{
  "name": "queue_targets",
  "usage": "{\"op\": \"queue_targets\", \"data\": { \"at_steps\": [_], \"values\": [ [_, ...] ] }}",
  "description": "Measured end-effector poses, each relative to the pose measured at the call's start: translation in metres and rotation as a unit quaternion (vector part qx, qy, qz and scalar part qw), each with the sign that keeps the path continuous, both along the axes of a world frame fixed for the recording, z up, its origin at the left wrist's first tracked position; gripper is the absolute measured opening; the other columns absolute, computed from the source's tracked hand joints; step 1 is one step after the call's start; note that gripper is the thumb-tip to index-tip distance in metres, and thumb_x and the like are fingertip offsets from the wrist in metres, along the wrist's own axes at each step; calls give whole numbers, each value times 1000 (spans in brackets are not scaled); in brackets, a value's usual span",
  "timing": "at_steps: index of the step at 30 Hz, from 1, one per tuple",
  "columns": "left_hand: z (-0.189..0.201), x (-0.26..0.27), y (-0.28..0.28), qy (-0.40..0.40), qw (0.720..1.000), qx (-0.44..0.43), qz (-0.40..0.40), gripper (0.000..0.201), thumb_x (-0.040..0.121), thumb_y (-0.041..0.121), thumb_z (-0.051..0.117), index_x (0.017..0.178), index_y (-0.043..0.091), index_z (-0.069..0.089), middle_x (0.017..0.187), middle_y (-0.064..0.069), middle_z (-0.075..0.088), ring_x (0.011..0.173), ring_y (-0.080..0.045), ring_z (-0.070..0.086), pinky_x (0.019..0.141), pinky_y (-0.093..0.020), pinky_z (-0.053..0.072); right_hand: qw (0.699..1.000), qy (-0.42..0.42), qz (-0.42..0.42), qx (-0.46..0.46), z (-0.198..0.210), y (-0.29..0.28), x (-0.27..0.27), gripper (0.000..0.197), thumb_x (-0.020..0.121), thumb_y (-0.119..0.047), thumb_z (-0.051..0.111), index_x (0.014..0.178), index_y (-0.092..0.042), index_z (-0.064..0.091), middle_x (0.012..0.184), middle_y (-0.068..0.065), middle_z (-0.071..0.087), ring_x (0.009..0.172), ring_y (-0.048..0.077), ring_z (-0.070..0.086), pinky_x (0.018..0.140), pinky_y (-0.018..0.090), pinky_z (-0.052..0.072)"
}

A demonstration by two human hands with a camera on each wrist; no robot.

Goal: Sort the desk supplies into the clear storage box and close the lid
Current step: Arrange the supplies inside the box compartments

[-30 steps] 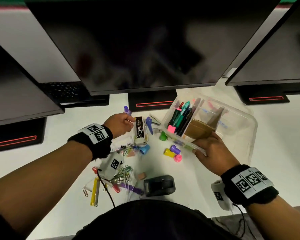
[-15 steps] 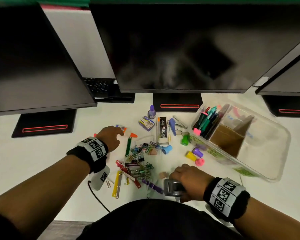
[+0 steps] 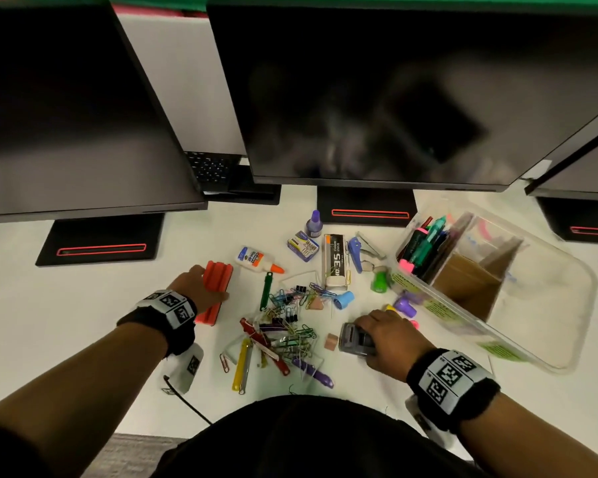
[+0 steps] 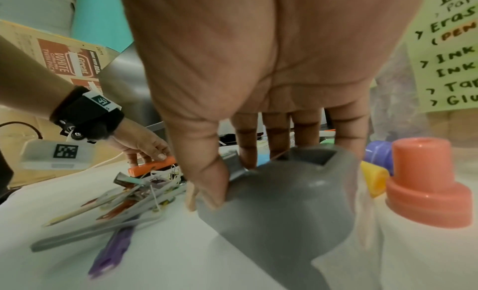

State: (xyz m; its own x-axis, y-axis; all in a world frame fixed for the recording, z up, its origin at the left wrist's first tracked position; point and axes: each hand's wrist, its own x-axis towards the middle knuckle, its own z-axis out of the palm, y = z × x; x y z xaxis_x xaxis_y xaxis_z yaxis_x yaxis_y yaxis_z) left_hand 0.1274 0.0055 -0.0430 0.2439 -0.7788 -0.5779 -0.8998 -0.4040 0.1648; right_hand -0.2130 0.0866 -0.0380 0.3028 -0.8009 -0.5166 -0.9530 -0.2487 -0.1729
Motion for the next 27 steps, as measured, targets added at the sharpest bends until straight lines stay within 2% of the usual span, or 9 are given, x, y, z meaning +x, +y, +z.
{"op": "queue_targets", "data": {
  "at_steps": [4,9,13,15,17,19,22,25,27],
  "values": [
    [-5,-29,-8,-21,998,-6,-63,71,76,43,70,129,8,37,123,-13,54,106,-28,56,82,-35,46,999,28,-28,6,2,-2,0,54,76,-31,64,126,-22,47,120,2,53,113,24,49,88,35,48],
    [2,-57,-19,-33,990,-12,-134,62,75,40,68,121,7,42,114,-12,57,92,-27,56,71,-31,42,997,5,-81,16,19,-3,0,42,70,-36,68,105,-16,56,107,5,58,99,24,55,77,31,48],
    [28,-75,-30,-79,984,-54,-153,65,70,49,61,122,13,44,117,-12,55,102,-29,55,83,-34,48,979,-101,-175,-9,59,-1,-4,28,67,-39,69,84,-24,52,79,-4,54,73,17,53,55,22,39],
    [48,-93,-33,-108,975,-66,-184,61,69,51,58,118,16,46,117,-10,53,106,-28,54,87,-36,47,961,-153,-230,-21,84,0,-14,24,66,-37,70,76,-29,49,72,-10,53,66,11,53,50,17,35],
    [67,-116,-34,-85,969,-88,-214,51,71,48,57,110,16,49,112,-10,54,101,-27,54,83,-33,46,934,-199,-294,-44,111,-2,-30,21,67,-32,72,81,-27,58,77,-8,63,70,11,60,57,18,43],
    [83,-141,-32,11,960,-131,-248,36,72,43,58,97,17,53,101,-10,58,91,-26,55,76,-30,42,900,-217,-368,-89,132,-7,-59,25,69,-24,73,92,-20,66,85,-1,68,80,18,64,67,25,47],
    [98,-181,-28,146,917,-188,-318,30,66,45,55,87,23,51,89,0,53,92,-22,53,78,-30,40,875,-142,-444,-130,148,-18,-112,26,72,-28,71,94,-12,69,91,8,69,84,25,62,69,27,44],
    [106,-223,-19,171,878,-204,-397,44,72,50,58,105,20,53,96,3,46,97,-17,46,88,-31,39,864,-44,-493,-91,147,-25,-144,33,81,-35,62,94,-5,66,98,17,68,83,28,60,71,29,45],
    [104,-247,-13,173,863,-191,-433,47,79,45,60,115,17,50,105,-2,50,99,-20,48,87,-30,39,853,-35,-518,-54,140,-29,-151,37,87,-38,55,95,-3,61,105,19,66,91,32,61,77,33,48]
  ]
}}
